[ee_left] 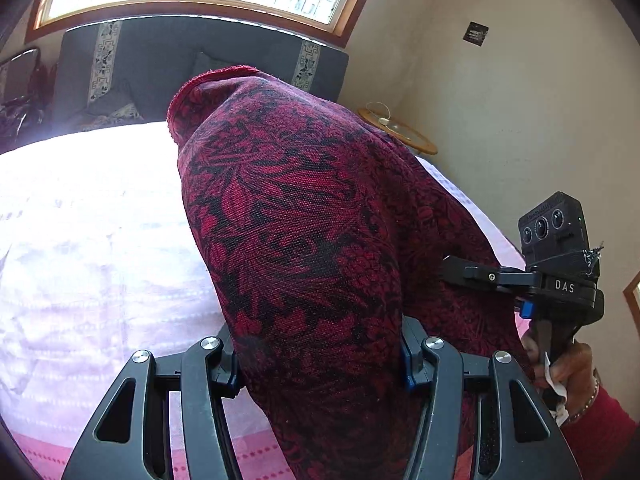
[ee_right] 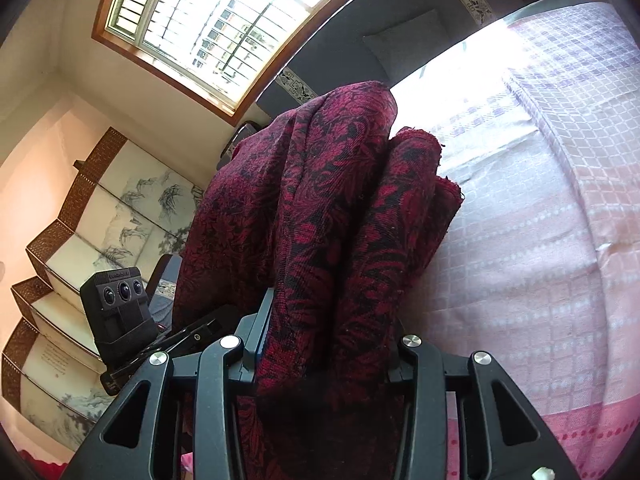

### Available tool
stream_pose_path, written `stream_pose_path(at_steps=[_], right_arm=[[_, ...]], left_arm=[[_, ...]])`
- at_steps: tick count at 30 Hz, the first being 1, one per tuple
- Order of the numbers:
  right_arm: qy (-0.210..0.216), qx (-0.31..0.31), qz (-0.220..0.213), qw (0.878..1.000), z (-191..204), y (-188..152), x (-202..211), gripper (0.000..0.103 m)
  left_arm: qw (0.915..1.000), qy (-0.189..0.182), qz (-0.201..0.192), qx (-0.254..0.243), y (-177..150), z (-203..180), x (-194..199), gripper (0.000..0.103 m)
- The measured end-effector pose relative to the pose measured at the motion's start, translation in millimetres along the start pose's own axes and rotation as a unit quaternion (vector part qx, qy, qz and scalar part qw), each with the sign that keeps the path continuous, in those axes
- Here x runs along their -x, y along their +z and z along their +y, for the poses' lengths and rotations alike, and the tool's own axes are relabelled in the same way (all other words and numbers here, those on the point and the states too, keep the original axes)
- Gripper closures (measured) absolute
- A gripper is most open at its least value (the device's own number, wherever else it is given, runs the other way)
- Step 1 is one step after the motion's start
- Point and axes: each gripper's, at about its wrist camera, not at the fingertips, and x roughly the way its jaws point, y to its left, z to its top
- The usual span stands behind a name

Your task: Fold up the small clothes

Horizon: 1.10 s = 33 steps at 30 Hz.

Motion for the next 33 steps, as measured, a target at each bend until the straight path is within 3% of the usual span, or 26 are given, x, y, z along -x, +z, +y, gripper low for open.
stream_pose_path(at_steps=[14,33], right_arm=[[0.032,0.013,0.029,0.999,55,-42,-29,0.066],[0.033,0.02,0.054,0.998,79,-60,-42,0.066]], left_arm=[[0.9985,0.053,-0.011,0.011,-51,29,89,0.047],[0.9976,0.065,-0.008,0.022,-85,40,122,0.047]])
